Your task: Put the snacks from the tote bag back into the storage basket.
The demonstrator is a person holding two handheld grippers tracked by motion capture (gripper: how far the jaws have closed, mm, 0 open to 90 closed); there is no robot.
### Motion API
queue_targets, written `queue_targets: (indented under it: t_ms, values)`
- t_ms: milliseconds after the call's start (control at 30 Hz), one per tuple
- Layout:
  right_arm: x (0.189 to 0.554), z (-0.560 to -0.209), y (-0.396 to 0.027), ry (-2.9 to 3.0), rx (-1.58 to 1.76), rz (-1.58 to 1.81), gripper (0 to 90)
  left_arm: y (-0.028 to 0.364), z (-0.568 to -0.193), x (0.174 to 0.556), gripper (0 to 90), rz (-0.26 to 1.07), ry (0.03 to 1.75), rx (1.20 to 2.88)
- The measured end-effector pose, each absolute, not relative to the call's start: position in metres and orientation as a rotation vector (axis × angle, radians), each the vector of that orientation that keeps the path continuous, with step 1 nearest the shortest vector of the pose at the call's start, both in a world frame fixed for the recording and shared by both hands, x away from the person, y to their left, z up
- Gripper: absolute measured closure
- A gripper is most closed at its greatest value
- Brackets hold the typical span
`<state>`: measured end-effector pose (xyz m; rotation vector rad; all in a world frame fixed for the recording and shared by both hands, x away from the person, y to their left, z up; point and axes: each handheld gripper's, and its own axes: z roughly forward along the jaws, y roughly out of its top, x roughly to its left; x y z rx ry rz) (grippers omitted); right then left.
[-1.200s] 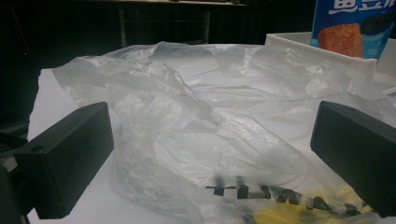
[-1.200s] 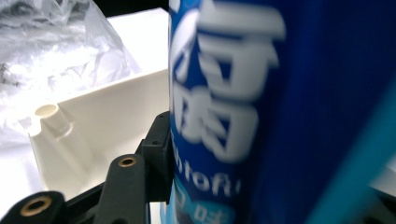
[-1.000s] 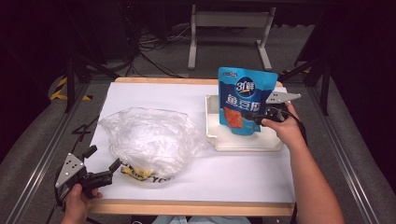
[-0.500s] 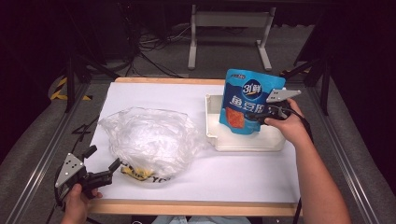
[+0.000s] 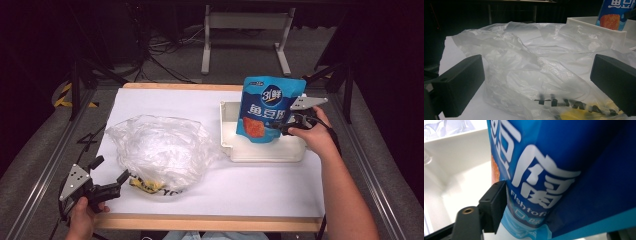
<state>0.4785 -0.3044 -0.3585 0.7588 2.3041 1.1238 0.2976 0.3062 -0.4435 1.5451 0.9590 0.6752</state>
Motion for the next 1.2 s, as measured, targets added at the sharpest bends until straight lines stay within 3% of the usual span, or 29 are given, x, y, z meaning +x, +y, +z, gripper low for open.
queue_targets:
  t_ms: [600,1200]
  values:
    - [0.453,-0.337,-0.317,2.186,0.826,1.203,23.2,0.306,-0.444,0.298,0.2,0.677,0.957,1.550]
    - [0.391,-0.307,-0.324,2.087,0.802,1.242,22.8,0.304,-0.443,0.299,0.2,0.679,0.952,1.553]
